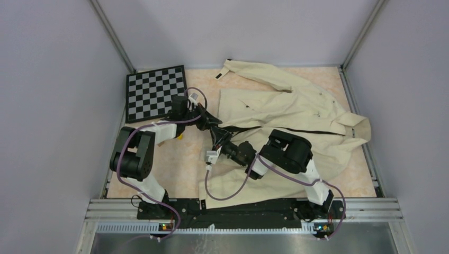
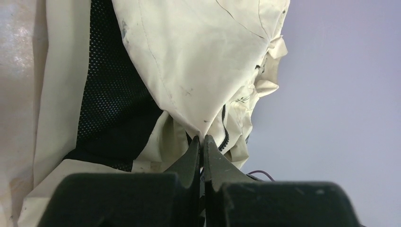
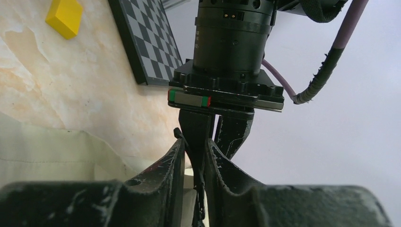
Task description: Zip up the jacket
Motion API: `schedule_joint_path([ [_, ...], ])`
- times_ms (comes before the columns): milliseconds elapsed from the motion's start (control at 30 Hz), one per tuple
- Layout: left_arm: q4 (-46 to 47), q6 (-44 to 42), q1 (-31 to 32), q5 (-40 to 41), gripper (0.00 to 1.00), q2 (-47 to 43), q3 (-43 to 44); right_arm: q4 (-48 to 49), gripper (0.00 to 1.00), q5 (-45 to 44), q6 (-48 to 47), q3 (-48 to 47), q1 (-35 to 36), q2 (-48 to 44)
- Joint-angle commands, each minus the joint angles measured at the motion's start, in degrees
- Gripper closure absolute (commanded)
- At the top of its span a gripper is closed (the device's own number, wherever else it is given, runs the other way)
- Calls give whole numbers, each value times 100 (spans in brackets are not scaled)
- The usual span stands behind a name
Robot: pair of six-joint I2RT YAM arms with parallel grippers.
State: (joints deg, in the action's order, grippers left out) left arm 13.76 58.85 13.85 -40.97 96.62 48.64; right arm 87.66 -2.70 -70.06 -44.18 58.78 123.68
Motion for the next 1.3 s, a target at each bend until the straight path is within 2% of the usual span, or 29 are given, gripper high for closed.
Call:
schedule_joint_path([
  [0,-15,21,66,-288,100,-93,-55,590,83,-396,-54,-306,31,228],
  [233,-54,-50,66,-244,100,-77,-25,909,92,-605,430,-262,59,184],
  [400,-76,-140,48,-218,100,-24,-7,780,93,-779,1443,1,59,-100],
  [533,-92,-210,30,-191,100,-12,3,1082,93,-987,2315,197,59,-161],
  [867,-190,-356,30,-126,100,-62,3,1100,95,-1780,4230,115,0,-547],
  [1000,-178,-346,4,-139,100,-14,43,1100,98,-1555,4614,413,-5,-797],
  [1167,-181,-344,-39,-153,100,46,134,1096,100,-832,4338,676,-25,-837],
  [1267,-214,-396,-49,-148,100,29,164,1096,100,-351,4494,793,-170,-950],
])
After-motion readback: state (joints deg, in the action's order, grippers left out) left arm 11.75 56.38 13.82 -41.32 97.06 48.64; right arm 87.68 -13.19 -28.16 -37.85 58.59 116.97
